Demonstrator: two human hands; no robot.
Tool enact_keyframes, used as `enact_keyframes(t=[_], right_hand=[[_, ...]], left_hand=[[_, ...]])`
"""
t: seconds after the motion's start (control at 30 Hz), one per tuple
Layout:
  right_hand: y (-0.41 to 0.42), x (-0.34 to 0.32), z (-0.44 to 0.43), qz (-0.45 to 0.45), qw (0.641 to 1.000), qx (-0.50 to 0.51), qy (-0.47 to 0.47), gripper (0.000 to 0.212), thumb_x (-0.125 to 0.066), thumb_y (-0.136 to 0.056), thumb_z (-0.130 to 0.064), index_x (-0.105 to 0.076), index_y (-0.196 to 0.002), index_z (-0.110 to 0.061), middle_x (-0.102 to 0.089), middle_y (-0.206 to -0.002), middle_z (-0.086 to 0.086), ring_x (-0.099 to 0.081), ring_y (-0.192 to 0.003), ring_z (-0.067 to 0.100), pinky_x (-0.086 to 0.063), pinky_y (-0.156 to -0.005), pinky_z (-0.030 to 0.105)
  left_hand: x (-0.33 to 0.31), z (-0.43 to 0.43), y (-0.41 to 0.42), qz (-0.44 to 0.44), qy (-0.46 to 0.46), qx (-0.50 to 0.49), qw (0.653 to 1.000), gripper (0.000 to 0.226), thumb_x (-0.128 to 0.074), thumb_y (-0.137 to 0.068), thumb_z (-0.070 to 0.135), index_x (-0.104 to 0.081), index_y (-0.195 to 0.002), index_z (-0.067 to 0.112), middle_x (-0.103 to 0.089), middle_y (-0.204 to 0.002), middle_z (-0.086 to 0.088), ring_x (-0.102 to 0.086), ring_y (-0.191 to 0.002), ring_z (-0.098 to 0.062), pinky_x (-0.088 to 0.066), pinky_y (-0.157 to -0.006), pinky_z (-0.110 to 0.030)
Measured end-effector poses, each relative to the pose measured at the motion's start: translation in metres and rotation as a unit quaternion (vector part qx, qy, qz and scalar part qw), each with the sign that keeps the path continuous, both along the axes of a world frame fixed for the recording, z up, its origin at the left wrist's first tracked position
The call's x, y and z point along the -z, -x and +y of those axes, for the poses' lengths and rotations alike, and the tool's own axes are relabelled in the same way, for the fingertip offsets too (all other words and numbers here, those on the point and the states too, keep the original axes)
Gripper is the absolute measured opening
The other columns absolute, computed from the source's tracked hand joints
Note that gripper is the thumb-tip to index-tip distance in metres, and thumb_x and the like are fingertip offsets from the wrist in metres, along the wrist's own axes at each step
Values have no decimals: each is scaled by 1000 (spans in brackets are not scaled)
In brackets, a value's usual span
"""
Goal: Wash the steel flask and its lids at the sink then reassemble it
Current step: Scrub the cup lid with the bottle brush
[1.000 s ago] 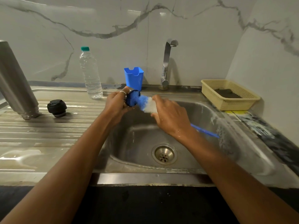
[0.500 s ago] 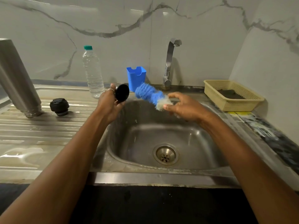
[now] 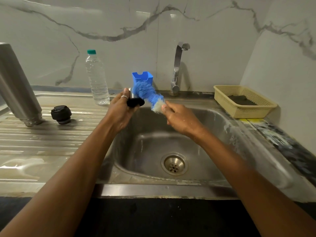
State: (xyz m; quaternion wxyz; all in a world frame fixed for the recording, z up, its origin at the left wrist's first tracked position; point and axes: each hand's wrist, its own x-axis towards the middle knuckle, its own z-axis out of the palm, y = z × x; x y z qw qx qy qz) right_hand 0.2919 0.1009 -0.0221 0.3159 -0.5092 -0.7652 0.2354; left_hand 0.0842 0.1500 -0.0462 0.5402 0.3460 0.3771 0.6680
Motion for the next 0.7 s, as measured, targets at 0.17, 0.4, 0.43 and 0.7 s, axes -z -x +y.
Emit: enact_keyframes(t=[0.17,0.4,0.43,0.7], right_hand=[[14,5,-2,-19,1000,-15,-16,43,-35,-110,-39,-48,-149,-28,-63,-100,1,-62,-95,20,-46,-83,35],[12,12,1,-33,998,4,-48,44,-34,-110,-39,-47,-149,-24,-59,-75,-6,-59,-70,11,-40,-62,26],[11,13,5,-27,998,19,-45,42,-33,-110,-39,-51,-145,-23,-60,-80,-5,-61,-76,14,-41,-67,29],[12,16,5,-22,999,20,-41,45,-31,-111,-40,-45,-150,-23,-65,-88,0,-64,-82,17,-43,-68,30]], left_hand=[[0,0,2,-31,6,-10,999,28,-45,-109,28,-63,-115,7,-72,-116,-18,-75,-95,-27,-60,-84,-44],[-1,3,2,-73,31,-5,997,40,-42,-109,37,-54,-126,4,-63,-131,-23,-68,-115,-32,-56,-98,-51],[-2,2,0,-87,35,-3,996,37,-42,-109,36,-52,-124,4,-62,-130,-23,-67,-116,-32,-56,-97,-51],[-2,6,1,-102,43,26,994,60,-31,-106,54,-51,-135,5,-63,-132,-22,-66,-119,-33,-53,-102,-50]])
